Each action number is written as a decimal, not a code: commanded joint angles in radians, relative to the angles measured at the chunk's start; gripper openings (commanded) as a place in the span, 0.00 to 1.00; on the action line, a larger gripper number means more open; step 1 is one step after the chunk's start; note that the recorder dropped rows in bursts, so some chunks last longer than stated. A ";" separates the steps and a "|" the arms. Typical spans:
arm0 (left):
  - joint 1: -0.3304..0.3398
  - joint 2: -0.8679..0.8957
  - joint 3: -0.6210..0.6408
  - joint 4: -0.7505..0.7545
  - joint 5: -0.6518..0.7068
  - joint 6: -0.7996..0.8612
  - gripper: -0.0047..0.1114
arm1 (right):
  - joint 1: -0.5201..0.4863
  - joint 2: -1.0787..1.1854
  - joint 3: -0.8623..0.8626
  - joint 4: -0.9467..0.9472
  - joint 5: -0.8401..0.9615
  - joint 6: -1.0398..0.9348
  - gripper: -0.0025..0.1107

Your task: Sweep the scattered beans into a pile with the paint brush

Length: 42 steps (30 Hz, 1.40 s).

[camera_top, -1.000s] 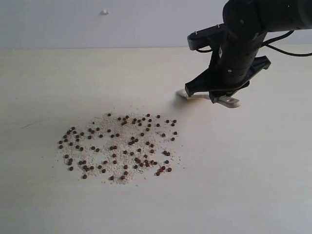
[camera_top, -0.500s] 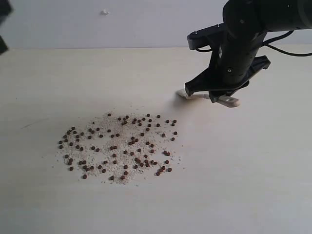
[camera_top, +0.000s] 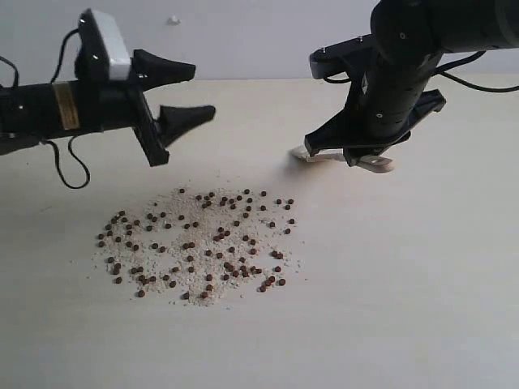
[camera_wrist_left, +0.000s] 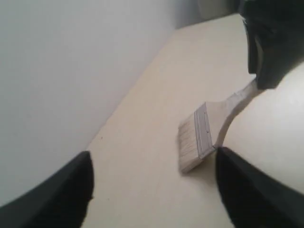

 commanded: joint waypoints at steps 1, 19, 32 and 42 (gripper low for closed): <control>-0.090 0.042 -0.030 -0.072 0.101 0.238 0.76 | -0.005 -0.013 -0.024 -0.005 -0.004 -0.020 0.02; -0.278 0.296 -0.193 -0.325 0.108 0.402 0.76 | -0.005 -0.017 -0.066 0.048 0.020 -0.037 0.02; -0.318 0.417 -0.347 -0.334 0.128 0.402 0.76 | -0.005 -0.017 -0.066 0.048 0.015 -0.049 0.02; -0.377 0.483 -0.454 -0.383 0.188 0.402 0.76 | -0.005 -0.017 -0.066 0.045 0.014 -0.049 0.02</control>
